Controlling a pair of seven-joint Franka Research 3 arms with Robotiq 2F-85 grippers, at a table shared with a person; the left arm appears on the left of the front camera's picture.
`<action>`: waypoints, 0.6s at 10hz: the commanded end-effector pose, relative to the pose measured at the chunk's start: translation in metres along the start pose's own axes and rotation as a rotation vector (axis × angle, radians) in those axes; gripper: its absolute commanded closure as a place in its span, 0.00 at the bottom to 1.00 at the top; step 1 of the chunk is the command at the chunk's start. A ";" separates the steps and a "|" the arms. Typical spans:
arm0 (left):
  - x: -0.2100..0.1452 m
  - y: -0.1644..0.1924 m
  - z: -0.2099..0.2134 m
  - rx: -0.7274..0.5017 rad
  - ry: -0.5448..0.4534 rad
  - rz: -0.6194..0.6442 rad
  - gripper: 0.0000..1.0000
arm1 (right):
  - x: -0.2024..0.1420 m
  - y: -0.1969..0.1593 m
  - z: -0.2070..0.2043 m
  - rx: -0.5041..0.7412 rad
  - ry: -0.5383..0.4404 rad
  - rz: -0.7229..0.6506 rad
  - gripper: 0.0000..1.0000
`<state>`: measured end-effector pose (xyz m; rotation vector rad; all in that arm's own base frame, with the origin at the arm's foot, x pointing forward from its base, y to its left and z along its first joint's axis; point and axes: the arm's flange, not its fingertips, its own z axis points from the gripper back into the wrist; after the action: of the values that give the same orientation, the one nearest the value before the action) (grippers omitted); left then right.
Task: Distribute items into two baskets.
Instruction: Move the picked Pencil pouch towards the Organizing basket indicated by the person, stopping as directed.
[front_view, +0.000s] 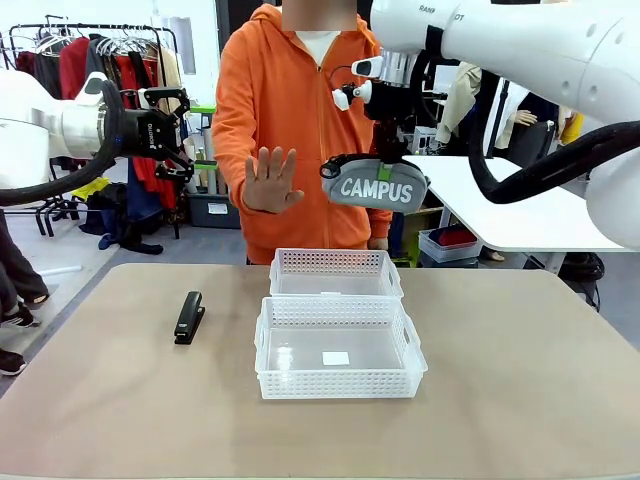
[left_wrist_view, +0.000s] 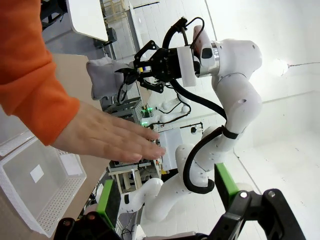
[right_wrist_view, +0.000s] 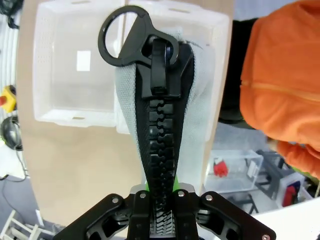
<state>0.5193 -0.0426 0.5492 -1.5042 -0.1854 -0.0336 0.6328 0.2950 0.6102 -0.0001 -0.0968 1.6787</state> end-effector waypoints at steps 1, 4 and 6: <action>0.000 -0.001 0.002 -0.002 -0.002 -0.002 0.00 | 0.011 -0.022 0.019 0.007 0.024 0.041 1.00; 0.000 -0.001 0.002 -0.002 -0.002 -0.002 0.00 | 0.005 0.001 0.000 0.012 0.001 0.015 1.00; 0.000 -0.001 0.002 -0.002 -0.002 -0.002 0.00 | 0.005 0.001 0.000 0.012 0.001 0.015 1.00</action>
<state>0.5193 -0.0426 0.5492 -1.5042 -0.1854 -0.0336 0.6321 0.2991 0.6078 0.0115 -0.0776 1.6943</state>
